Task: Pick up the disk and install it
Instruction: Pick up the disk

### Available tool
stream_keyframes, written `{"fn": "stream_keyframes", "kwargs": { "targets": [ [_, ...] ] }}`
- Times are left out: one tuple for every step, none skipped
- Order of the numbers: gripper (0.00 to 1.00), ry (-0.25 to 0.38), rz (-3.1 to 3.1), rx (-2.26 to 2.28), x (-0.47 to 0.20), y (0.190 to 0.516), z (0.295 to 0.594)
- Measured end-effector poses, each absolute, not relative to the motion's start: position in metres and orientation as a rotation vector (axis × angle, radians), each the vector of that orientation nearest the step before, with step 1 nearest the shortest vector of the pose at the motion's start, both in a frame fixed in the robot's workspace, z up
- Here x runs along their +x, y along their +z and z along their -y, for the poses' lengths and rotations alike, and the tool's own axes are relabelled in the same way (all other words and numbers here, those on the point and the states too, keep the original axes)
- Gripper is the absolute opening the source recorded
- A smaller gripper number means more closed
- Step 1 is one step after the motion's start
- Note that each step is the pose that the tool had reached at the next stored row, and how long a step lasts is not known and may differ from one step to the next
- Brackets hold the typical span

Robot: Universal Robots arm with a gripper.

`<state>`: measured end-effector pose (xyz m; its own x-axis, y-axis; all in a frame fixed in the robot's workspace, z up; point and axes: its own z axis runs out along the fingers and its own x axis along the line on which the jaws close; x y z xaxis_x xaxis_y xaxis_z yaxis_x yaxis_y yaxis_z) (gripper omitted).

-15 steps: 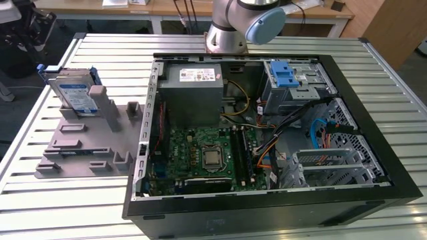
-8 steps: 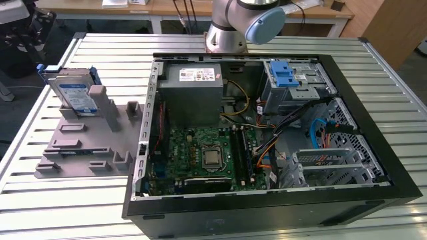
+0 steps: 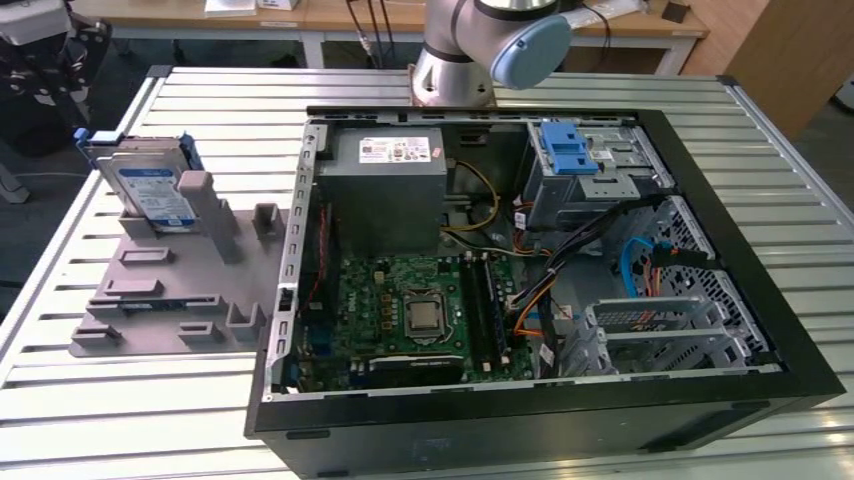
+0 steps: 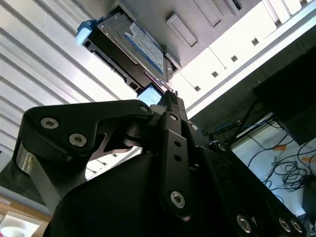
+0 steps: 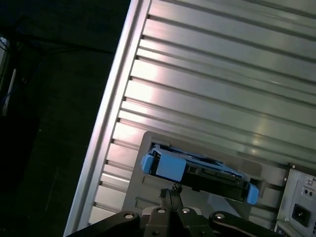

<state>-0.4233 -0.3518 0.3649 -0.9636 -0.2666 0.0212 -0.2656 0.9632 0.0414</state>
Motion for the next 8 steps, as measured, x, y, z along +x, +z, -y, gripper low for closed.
{"fn": "stream_keyframes", "kwargs": {
  "targets": [
    [0.11,-0.059,3.083,0.439,-0.4233,0.3648,0.3519],
    [0.11,-0.059,3.080,0.462,-0.4233,0.3648,0.3519],
    [0.11,-0.059,3.075,0.487,-0.4233,0.3648,0.3518],
    [0.11,-0.058,3.071,0.513,-0.4233,0.3647,0.3519],
    [0.11,-0.058,3.066,0.538,-0.4233,0.3647,0.3519],
    [0.11,-0.057,3.062,0.558,-0.4234,0.3647,0.3519],
    [0.11,-0.057,3.059,0.577,-0.4234,0.3647,0.3518],
    [0.11,-0.057,3.055,0.597,-0.4233,0.3646,0.3519]
  ]
}}
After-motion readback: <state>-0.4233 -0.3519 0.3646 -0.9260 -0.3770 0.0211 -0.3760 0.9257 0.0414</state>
